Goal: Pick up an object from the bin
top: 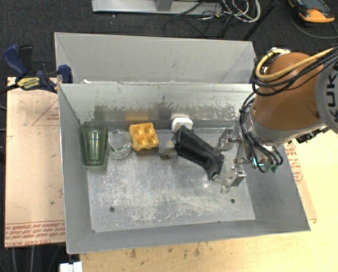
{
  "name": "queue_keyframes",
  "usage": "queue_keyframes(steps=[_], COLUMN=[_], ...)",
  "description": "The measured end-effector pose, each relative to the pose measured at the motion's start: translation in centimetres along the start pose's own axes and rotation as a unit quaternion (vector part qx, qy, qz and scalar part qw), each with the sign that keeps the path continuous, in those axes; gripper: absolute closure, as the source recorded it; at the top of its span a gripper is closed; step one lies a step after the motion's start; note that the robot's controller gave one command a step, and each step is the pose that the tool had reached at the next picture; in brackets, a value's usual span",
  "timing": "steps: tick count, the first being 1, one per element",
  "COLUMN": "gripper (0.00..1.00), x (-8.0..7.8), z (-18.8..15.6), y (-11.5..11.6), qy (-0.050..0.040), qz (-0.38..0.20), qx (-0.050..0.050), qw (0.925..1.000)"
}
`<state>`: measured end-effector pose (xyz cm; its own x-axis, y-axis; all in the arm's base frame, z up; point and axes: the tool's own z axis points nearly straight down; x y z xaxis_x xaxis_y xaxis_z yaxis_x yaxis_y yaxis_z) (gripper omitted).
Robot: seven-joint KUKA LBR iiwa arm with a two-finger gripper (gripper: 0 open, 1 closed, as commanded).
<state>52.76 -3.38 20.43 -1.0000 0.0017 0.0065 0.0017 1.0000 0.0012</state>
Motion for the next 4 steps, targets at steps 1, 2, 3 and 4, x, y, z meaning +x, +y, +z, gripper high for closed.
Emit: queue_keyframes(steps=[1, 2, 3, 4], gripper=[0.0, 0.0, 0.0, 0.0], x=[-0.2, -2.8, -5.2, -9.4], z=[-0.3, 3.8, 6.2, 6.5], y=[0.0, 0.8, 0.7, 1.5], qy=[-0.0036, -0.0067, -0.0042, -0.005], qz=[-0.001, 0.04, 0.187, 0.109], qx=[0.0, 0.0, 0.0, 0.0], qw=[1.0, 0.9992, 0.9824, 0.994])
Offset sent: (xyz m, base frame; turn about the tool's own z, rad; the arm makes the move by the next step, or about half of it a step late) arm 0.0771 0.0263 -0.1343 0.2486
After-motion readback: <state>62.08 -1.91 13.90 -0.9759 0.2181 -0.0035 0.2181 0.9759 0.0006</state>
